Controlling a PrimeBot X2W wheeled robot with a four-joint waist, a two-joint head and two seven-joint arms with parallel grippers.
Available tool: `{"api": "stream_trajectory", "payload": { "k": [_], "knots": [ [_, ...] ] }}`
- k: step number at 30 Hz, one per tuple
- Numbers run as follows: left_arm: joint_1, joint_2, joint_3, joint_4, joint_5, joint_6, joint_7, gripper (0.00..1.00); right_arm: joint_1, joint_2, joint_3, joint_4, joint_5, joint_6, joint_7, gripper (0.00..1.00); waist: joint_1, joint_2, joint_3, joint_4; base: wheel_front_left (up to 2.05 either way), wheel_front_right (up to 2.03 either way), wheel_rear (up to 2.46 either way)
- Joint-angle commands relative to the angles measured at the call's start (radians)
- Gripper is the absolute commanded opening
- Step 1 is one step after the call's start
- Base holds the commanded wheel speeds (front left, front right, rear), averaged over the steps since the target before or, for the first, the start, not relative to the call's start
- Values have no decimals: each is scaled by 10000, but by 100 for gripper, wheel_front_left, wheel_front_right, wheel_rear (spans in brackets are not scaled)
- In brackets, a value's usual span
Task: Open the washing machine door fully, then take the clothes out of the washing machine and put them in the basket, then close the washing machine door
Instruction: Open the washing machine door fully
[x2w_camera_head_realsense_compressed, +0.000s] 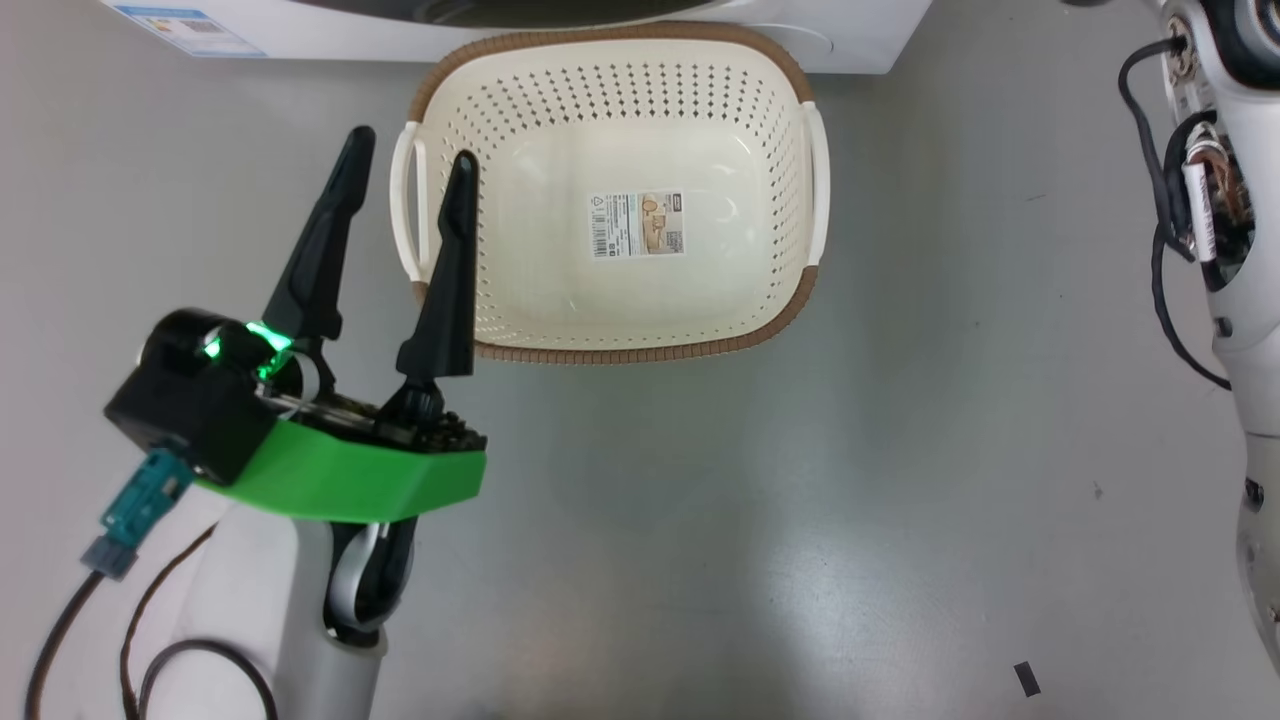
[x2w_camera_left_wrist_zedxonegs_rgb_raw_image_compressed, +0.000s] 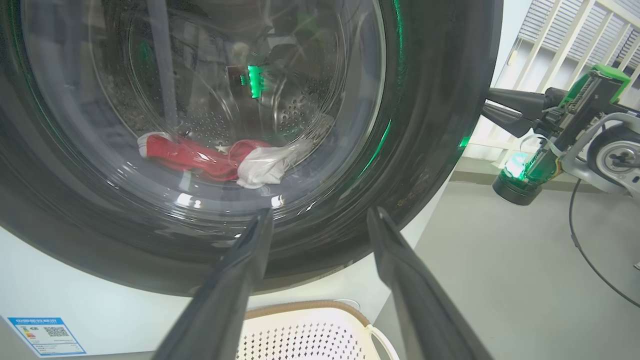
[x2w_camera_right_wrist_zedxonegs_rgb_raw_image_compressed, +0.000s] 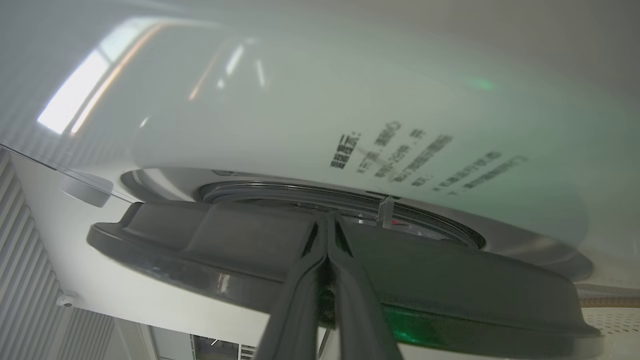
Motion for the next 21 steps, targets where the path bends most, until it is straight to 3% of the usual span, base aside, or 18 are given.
{"api": "stream_trajectory", "payload": {
  "k": [1,21],
  "knots": [
    [-35,230,229,-174,-58,-56,-47,100,-248,308,108,-195,53,77,173,0,0,0,6,10,0,0,0],
    [-133,234,167,-16,-47,-56,-47,100,-845,410,556,585,250,77,1501,0,0,0,19,-4,0,0,0]
  ]
}}
